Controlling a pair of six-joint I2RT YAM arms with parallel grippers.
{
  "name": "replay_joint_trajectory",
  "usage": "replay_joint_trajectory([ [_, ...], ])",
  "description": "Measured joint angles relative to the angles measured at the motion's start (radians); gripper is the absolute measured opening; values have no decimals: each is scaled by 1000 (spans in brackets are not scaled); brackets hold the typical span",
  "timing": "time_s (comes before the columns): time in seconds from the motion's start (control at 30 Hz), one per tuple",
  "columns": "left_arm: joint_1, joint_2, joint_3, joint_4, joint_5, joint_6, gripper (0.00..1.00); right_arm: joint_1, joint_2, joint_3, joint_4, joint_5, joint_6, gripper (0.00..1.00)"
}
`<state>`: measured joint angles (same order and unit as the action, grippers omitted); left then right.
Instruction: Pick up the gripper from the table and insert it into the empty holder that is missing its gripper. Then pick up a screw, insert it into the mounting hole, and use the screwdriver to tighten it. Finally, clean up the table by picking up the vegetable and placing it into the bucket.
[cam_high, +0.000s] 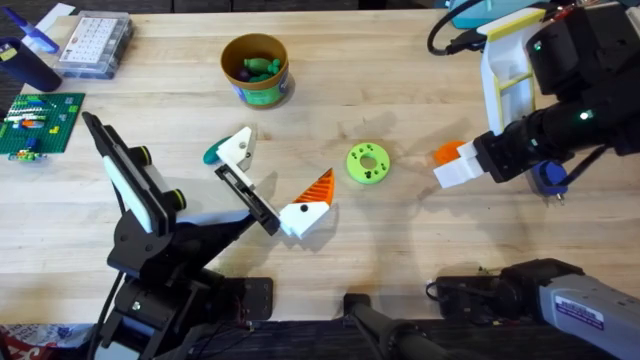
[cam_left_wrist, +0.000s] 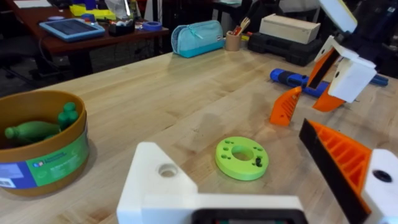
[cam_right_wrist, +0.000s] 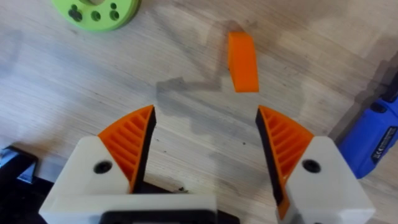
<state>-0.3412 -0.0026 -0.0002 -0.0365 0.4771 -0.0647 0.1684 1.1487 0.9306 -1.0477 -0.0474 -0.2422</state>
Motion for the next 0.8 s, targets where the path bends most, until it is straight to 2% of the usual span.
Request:
replay_joint_trajectory([
  [0.2,-1,3,5,-11,-2,0,990,0,1,10,-22,1,-1,939],
  [0.4,-1,2,5,-11,-2,0,990,0,-34,104,-3,1,-1,939],
  [0.53,-1,2,5,-11,-2,0,990,0,-62,117,-12,3,-1,939],
  [0.8,-1,3,5,-11,-2,0,990,-18,37,117,-14,70,-3,939],
])
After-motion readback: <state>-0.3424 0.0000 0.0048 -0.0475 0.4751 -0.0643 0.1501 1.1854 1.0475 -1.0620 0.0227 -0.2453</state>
